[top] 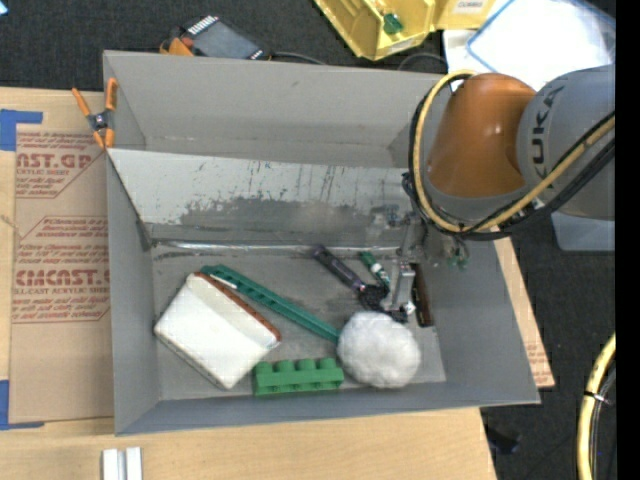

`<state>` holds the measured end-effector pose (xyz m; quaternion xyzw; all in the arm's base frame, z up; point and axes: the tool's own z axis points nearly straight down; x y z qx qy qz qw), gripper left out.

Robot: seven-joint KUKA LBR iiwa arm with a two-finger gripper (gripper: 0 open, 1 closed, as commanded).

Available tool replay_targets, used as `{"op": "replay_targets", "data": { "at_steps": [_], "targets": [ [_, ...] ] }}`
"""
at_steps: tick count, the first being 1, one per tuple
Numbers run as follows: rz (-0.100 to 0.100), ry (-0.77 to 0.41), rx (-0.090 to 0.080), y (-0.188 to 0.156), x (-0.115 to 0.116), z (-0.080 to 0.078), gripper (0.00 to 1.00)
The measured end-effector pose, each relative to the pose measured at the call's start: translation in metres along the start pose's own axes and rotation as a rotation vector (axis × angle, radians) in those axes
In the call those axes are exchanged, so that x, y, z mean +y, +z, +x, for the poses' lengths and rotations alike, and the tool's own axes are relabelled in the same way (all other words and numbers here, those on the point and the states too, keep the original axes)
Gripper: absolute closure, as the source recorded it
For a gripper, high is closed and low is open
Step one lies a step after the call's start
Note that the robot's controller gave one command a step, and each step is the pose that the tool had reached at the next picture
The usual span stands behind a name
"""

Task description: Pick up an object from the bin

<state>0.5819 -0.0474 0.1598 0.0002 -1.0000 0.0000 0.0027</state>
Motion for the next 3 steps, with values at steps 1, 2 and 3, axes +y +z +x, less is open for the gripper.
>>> {"op": "replay_targets", "data": {
  "at_steps": [1, 2, 3],
  "targets": [
    [0.001, -0.001, -0.008, -0.005, 0.0, -0.002, 0.0],
    [0.002, -0.158, -0.011, 0.074, 0.001, -0.002, 0.0],
    [0.002, -0.143, -0.022, 0.089, -0.025, 0.012, 0.0]
  ]
}}
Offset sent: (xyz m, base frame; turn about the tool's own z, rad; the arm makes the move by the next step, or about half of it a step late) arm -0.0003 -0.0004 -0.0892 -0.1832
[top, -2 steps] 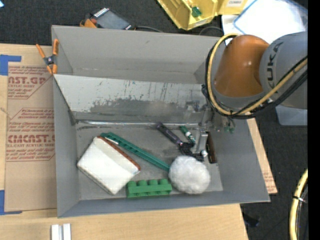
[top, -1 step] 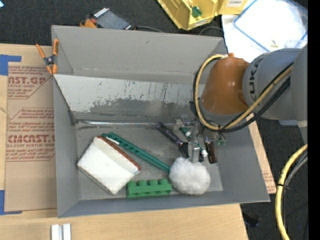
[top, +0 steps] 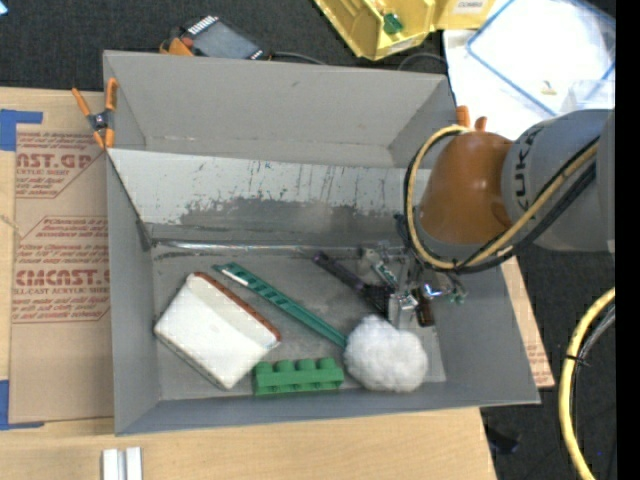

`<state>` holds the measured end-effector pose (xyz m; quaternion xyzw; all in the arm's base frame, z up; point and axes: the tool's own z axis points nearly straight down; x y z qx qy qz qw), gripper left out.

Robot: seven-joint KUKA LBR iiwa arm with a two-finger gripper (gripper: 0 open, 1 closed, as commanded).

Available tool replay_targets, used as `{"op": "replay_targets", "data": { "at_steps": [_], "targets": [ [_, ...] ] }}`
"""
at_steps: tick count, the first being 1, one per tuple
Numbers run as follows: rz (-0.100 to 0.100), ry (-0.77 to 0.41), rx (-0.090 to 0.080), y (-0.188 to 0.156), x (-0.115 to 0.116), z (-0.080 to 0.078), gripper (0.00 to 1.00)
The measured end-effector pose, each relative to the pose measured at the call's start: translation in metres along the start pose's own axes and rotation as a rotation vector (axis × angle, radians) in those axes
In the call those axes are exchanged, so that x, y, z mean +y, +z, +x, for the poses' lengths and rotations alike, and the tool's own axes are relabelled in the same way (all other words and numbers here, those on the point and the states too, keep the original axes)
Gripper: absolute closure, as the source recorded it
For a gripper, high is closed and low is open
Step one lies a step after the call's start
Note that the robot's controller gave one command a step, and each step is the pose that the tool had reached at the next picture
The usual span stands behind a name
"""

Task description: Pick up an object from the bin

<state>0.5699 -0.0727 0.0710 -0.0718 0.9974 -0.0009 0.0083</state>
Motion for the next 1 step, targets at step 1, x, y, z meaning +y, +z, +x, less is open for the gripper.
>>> {"op": "replay_targets", "data": {
  "at_steps": [1],
  "targets": [
    [-0.001, 0.212, 0.002, 0.0002, 0.0234, 0.0149, 1.0]
  ]
}}
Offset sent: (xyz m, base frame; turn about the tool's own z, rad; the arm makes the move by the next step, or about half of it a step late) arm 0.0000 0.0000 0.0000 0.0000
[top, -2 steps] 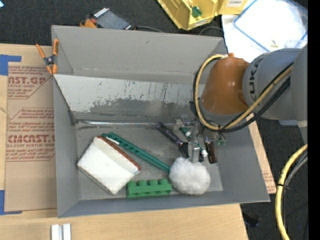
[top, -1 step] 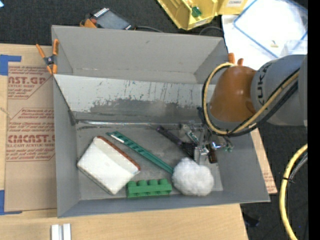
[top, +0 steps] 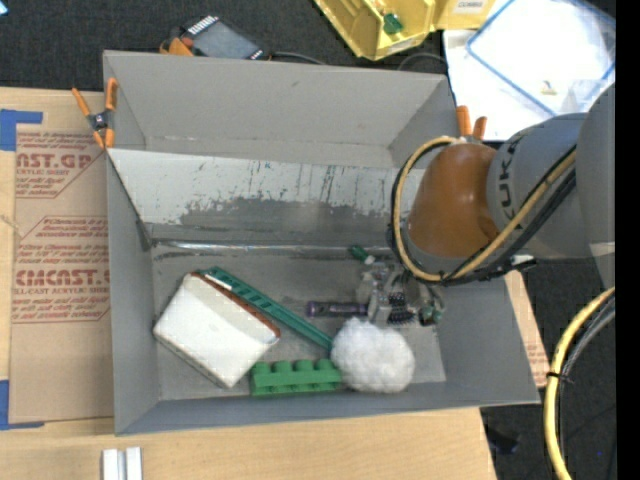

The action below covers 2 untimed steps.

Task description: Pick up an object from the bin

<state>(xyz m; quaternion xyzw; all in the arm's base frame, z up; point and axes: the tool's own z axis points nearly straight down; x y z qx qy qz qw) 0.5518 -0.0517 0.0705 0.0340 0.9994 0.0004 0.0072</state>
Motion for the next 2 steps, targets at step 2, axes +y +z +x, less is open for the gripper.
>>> {"op": "replay_targets", "data": {
  "at_steps": [2],
  "targets": [
    [0.001, -0.017, 0.0, 0.0004, 0.0012, -0.0074, 1.0]
  ]
}}
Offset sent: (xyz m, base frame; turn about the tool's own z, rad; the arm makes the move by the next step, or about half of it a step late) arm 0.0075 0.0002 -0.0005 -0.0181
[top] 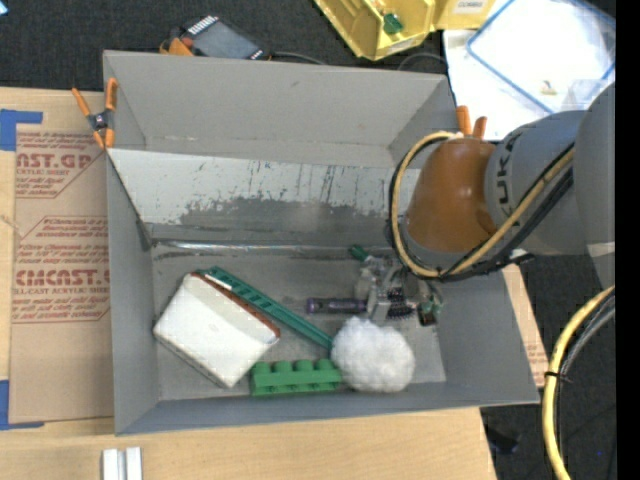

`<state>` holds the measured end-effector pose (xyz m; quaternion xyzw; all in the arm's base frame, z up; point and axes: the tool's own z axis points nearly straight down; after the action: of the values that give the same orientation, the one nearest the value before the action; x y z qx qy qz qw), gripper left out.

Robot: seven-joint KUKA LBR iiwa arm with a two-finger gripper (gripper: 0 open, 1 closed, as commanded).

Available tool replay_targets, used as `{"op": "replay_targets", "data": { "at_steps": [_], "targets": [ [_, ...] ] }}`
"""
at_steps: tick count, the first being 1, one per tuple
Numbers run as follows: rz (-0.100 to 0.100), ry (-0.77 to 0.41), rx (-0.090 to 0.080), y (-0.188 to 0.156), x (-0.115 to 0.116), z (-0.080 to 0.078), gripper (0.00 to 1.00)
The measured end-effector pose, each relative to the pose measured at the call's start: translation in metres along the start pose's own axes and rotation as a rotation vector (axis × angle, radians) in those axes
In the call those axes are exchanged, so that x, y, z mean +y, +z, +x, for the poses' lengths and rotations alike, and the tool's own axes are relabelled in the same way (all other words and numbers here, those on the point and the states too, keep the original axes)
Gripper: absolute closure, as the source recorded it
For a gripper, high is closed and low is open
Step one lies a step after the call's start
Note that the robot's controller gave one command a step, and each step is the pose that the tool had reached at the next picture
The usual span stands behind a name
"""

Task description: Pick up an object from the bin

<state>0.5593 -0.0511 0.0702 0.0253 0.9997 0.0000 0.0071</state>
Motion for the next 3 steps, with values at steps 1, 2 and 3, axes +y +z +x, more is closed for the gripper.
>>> {"op": "replay_targets", "data": {
  "at_steps": [1, 2, 3],
  "targets": [
    [-0.001, 0.036, -0.002, 0.0, 0.012, -0.012, 1.0],
    [0.001, 0.011, -0.005, -0.058, -0.002, -0.006, 1.0],
    [-0.002, 0.021, 0.01, -0.019, 0.009, -0.011, 1.0]
  ]
}}
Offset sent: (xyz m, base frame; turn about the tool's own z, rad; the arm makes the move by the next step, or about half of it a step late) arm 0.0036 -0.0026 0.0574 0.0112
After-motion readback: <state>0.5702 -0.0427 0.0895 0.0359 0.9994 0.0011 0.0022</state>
